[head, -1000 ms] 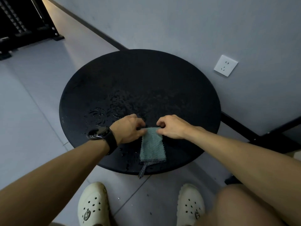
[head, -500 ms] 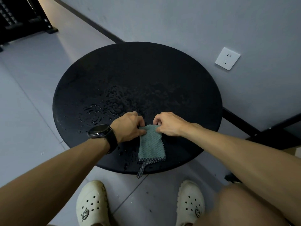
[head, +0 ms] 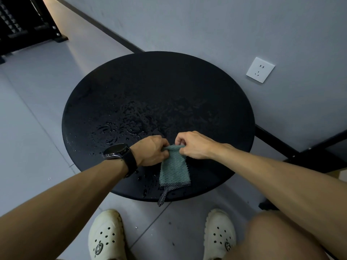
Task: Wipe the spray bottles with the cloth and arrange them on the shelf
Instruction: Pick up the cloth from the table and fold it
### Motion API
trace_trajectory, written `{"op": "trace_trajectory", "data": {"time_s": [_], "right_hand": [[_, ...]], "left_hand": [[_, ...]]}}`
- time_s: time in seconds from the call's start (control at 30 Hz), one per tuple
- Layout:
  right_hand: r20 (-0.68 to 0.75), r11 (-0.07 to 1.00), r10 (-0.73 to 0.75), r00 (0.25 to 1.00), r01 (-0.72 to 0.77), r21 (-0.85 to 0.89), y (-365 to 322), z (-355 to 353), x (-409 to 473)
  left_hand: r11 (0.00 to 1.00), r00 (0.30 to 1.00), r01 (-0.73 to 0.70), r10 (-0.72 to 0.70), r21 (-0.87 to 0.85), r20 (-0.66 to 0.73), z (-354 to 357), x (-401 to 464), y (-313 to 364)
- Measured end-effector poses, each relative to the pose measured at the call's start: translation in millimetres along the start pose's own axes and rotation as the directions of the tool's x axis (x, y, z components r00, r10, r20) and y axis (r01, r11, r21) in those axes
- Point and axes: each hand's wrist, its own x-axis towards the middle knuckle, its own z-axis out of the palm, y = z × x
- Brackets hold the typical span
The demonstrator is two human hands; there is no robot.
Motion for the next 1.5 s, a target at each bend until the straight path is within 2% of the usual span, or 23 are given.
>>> {"op": "trace_trajectory", "data": {"time_s": [0.23, 0.37, 0.6, 0.7, 0.93, 1.2, 1.5], "right_hand": [[0.031, 1.0, 0.002, 1.0, -0.002, 0.008, -2, -6, -8], [0.046, 0.999, 0.007, 0.999, -0.009, 0.036, -2, -10, -13], [0.092, 1.0, -0.007, 0.996, 0.008, -0.008, -6, -15, -19], [0.072, 1.0, -0.013, 0.997, 0.014, -0.01, -8, -17, -22], [0.004, 0.997, -0.015, 1.0, 0.014, 0.07, -16, -29, -32], [-0.09, 0.997, -0.036, 0.995, 0.042, 0.064, -32, -52, -52], [-0.292, 0.997, -0.065, 0.954, 0.077, 0.03, -56, -82, -80]], "left_hand": [[0.991, 0.999, 0.033, -0.034, -0.131, -0.004, -3, -6, 2], [0.994, 0.998, 0.03, -0.025, -0.102, 0.049, -7, -8, 2], [0.989, 1.0, 0.001, -0.006, -0.151, -0.027, -11, -13, 7], [0.985, 0.999, -0.009, 0.0, -0.175, -0.053, -18, -18, 9], [0.993, 0.991, 0.006, -0.022, -0.114, -0.134, -35, -27, 11], [0.995, 0.981, 0.002, -0.021, -0.099, -0.194, -64, -46, 22], [0.997, 0.965, -0.042, 0.025, -0.063, -0.26, -109, -72, 42]]}}
